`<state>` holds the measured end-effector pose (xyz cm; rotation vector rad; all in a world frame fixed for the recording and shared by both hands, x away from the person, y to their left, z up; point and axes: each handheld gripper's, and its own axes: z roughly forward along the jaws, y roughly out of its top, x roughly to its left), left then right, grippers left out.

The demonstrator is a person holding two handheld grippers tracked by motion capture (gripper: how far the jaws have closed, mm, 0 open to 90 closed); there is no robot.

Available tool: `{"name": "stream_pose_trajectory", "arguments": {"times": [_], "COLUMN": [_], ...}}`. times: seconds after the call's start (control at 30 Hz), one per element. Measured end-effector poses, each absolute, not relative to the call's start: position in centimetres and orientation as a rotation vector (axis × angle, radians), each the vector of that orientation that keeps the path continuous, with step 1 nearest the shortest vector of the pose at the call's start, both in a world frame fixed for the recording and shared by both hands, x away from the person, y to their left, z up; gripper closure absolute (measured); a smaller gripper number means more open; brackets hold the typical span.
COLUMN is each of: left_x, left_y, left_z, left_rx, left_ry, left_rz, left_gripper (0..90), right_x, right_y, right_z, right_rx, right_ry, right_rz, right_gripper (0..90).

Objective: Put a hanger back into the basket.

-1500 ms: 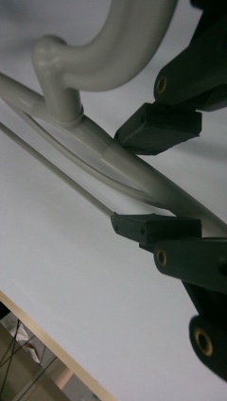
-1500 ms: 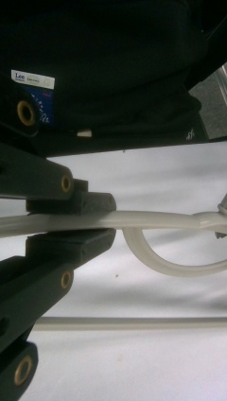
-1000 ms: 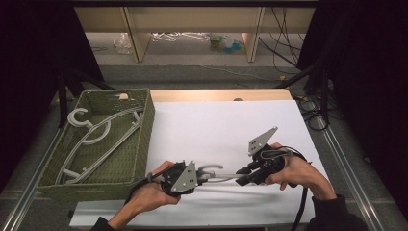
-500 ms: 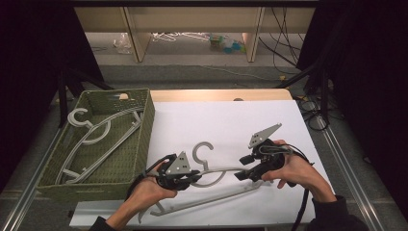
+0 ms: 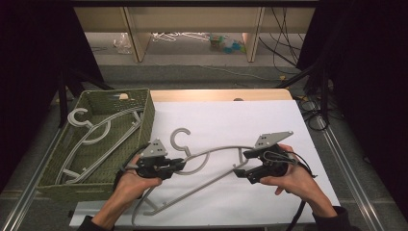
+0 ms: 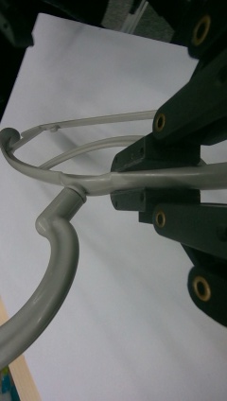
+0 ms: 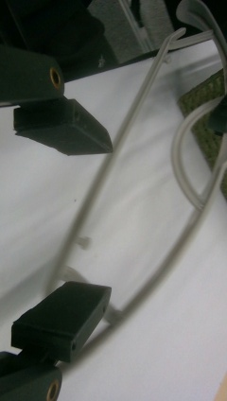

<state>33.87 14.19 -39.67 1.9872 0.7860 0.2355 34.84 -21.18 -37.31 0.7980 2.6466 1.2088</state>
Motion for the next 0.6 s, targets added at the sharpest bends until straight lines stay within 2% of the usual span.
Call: {"name": "stream_pose_trajectory", "arguments": {"times": [0.23,0.6], "left_x": [33.6,33.2], "left_y": [16.8,19.3], "left_z": [-37.7,-35.9], "left_rx": [1.896,1.796], "left_ry": [0.854,0.885], "left_rz": [0.259,0.283], "left_gripper": [80.9,80.7], "right_x": [33.2,33.0], "right_y": [-22.4,-22.3], "right_z": [-37.9,-39.0], "right_rx": [0.806,0.806], "right_ry": [2.54,2.487], "right_rz": [1.309,1.313], "right_gripper": [23.9,22.0]}}
